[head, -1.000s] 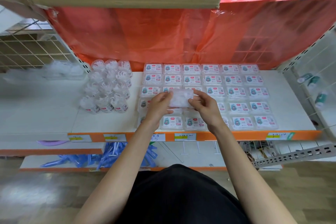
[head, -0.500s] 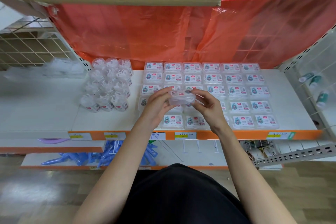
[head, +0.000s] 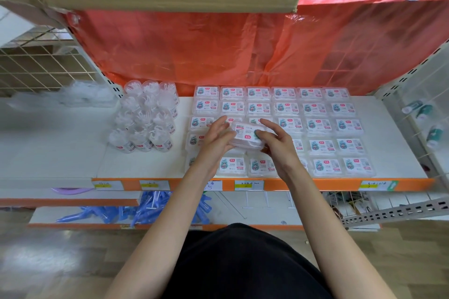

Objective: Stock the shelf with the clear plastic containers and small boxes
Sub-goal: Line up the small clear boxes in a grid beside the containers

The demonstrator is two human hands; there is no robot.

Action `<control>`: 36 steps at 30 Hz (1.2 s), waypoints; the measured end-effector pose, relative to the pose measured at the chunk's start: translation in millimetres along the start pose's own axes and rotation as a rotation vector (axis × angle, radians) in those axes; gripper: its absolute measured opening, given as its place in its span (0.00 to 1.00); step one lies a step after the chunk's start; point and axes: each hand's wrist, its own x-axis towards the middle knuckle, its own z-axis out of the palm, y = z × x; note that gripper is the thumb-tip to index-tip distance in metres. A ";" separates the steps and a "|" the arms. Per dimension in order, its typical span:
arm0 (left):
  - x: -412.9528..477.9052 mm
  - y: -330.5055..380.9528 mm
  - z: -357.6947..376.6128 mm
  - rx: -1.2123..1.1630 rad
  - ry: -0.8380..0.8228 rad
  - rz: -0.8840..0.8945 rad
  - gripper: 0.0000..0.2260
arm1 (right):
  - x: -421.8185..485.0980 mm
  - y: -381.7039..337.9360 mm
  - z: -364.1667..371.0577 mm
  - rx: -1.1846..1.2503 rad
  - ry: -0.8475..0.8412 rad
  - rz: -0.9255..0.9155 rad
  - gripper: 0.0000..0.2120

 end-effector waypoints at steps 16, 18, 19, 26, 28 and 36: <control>1.2 -6.0 17.0 0.112 0.055 0.001 0.08 | -4.2 11.2 -28.2 -0.712 -0.184 -0.559 0.39; 0.2 -5.9 19.3 0.129 0.038 -0.022 0.09 | -4.2 9.6 -28.2 -0.743 -0.197 -0.567 0.34; -0.3 -5.6 20.2 0.138 0.026 -0.036 0.09 | -5.4 9.3 -28.1 -0.751 -0.193 -0.568 0.32; -4.2 -2.7 32.7 0.390 -0.030 0.093 0.12 | -9.0 12.2 -42.3 -0.737 -0.056 -0.630 0.28; -2.7 -10.5 31.6 0.707 -0.003 0.300 0.15 | -8.0 12.4 -53.6 -0.739 0.039 -0.641 0.27; -3.4 -46.6 30.3 1.457 -0.083 0.268 0.24 | -0.1 24.0 -106.1 -0.809 0.335 -0.475 0.28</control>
